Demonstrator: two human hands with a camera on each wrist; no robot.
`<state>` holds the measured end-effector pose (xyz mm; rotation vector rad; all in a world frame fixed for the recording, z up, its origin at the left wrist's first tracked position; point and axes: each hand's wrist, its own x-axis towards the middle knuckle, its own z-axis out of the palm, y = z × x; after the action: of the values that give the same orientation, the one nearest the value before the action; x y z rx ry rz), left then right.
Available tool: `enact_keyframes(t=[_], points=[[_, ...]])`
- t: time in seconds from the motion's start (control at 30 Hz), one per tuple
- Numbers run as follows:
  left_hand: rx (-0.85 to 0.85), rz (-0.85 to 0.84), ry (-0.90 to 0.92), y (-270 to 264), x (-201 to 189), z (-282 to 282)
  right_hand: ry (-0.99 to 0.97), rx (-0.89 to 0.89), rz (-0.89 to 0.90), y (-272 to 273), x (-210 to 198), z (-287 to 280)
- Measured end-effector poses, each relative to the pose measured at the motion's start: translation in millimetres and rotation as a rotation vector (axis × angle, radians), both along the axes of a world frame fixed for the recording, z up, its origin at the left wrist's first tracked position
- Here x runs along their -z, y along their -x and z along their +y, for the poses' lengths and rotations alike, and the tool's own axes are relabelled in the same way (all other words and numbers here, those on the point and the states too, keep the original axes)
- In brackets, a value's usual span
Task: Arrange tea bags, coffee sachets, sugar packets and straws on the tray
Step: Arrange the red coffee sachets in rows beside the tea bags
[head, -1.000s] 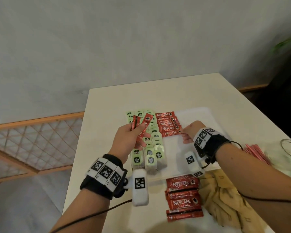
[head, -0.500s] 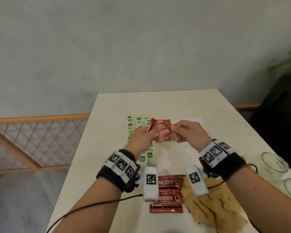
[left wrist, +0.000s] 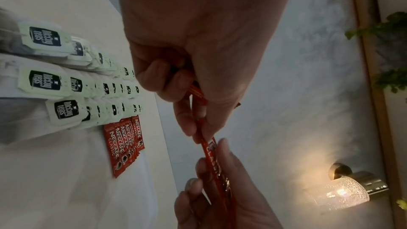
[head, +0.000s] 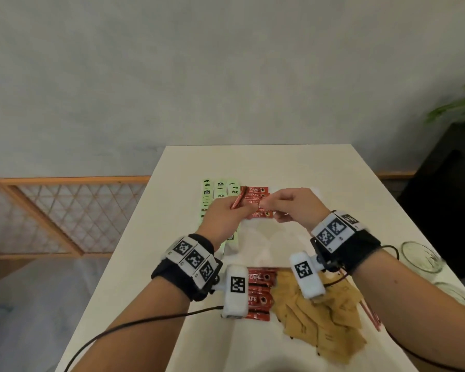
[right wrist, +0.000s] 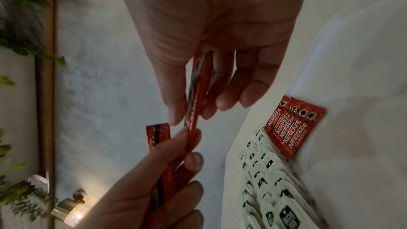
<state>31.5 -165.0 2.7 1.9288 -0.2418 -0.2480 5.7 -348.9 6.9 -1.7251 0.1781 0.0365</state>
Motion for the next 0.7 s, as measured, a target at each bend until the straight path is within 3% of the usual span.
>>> enact_keyframes(t=[0.13, 0.43, 0.7], points=[[-0.024, -0.025, -0.026, -3, -3, 0, -0.002, -0.016, 0.025, -3, 0, 0], [-0.084, 0.097, 0.004, -18, 8, 1, -0.134, 0.067, 0.176, -15, 16, -26], [-0.171, 0.317, 0.031, -33, 12, 13, 0.194, 0.196, 0.45, -34, 75, -31]])
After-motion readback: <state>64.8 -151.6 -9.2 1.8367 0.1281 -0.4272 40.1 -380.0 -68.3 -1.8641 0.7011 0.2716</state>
